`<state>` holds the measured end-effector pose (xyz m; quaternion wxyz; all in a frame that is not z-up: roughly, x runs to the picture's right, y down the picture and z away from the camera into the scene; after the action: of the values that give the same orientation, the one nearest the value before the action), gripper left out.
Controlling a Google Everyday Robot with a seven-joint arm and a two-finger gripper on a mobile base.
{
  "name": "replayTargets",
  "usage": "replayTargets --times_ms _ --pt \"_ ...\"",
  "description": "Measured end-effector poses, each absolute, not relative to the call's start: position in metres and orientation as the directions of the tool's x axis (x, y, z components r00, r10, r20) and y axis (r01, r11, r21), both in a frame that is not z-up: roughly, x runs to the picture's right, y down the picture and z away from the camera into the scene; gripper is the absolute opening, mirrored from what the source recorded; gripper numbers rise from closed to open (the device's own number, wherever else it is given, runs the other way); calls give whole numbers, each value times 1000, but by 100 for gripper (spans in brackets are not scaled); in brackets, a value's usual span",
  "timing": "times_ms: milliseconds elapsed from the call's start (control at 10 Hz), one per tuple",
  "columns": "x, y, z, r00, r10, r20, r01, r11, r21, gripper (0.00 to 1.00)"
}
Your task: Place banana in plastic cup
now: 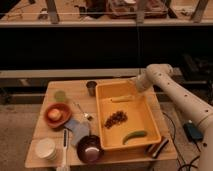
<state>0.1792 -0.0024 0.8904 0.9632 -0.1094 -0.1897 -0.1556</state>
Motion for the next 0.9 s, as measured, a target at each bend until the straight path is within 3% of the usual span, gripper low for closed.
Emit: replayTargets --times_ms 600,900 --pt "173 -20 853 886 -263 381 299 953 -37 80" --pt "179 -30 837 897 -223 381 272 959 -78 80"
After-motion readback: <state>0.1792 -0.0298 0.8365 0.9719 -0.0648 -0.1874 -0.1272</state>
